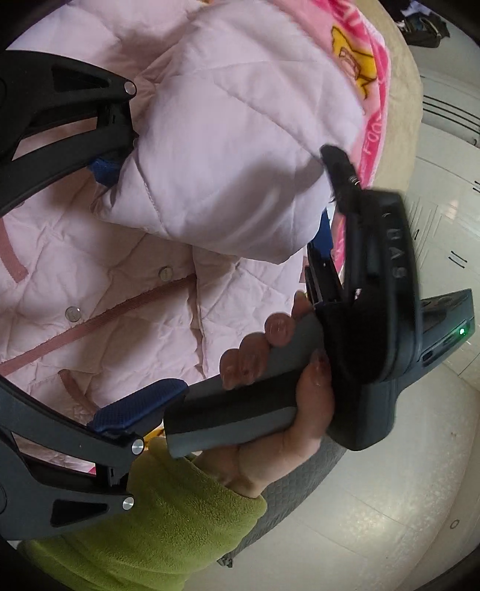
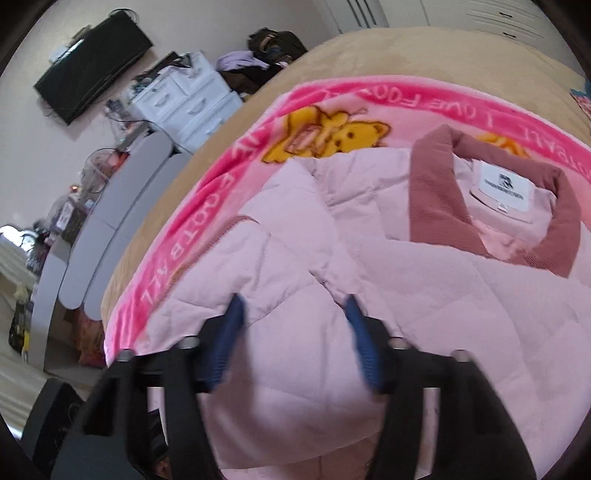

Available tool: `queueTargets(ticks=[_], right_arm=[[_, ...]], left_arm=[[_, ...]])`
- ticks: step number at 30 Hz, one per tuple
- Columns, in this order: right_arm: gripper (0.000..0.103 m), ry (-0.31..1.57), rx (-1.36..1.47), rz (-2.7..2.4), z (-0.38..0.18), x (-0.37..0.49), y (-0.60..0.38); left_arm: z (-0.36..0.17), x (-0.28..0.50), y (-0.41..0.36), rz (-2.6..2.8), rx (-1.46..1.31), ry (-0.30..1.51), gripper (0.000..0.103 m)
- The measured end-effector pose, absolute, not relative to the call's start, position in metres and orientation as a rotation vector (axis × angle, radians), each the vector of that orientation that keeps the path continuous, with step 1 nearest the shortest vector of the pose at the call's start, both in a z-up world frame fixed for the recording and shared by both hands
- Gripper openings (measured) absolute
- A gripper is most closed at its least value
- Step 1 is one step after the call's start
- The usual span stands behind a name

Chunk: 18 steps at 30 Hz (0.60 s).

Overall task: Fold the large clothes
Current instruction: 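Release the sleeve from the left tool while the right tool grasps the jacket side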

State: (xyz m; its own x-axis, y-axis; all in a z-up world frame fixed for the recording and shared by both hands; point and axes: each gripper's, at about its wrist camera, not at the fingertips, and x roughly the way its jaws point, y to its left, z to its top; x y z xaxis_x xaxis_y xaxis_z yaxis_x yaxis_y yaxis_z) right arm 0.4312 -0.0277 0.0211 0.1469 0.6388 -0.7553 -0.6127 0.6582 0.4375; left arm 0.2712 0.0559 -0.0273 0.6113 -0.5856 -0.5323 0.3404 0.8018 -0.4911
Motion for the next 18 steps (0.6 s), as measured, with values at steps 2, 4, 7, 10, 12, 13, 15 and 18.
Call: queueTargets(ticks=[2,4,7,10,12,13,15,18], right_arm=[[0.022,1.021,0.042,0.941,0.033,0.424,-0.038],[0.019,0.965,0.103,0.976,0.043,0.423,-0.056],[0.016,0.856,0.158,0.992,0.062,0.413,-0.092],[0.015,0.778,0.232,0.999,0.074,0.409,-0.129],[0.015,0.722,0.272,0.969,0.075,0.406,-0.164],[0.015,0.716,0.298,0.953,0.071,0.407,-0.178],[0.0,0.709,0.338,0.895,0.062,0.409,-0.207],[0.0,0.674,0.48,0.81,0.041,0.409,-0.267]], left_arm=[[-0.025,0.27,0.059,-0.548,-0.372,0.729,0.089],[-0.018,0.267,0.059,-0.552,-0.383,0.711,0.09],[-0.006,0.262,0.063,-0.55,-0.374,0.668,0.09],[0.007,0.254,0.071,-0.515,-0.346,0.618,0.094],[0.016,0.249,0.08,-0.499,-0.341,0.576,0.094],[0.02,0.246,0.087,-0.494,-0.351,0.555,0.094],[0.024,0.244,0.101,-0.481,-0.385,0.523,0.094],[0.019,0.256,0.123,-0.418,-0.448,0.528,0.094]])
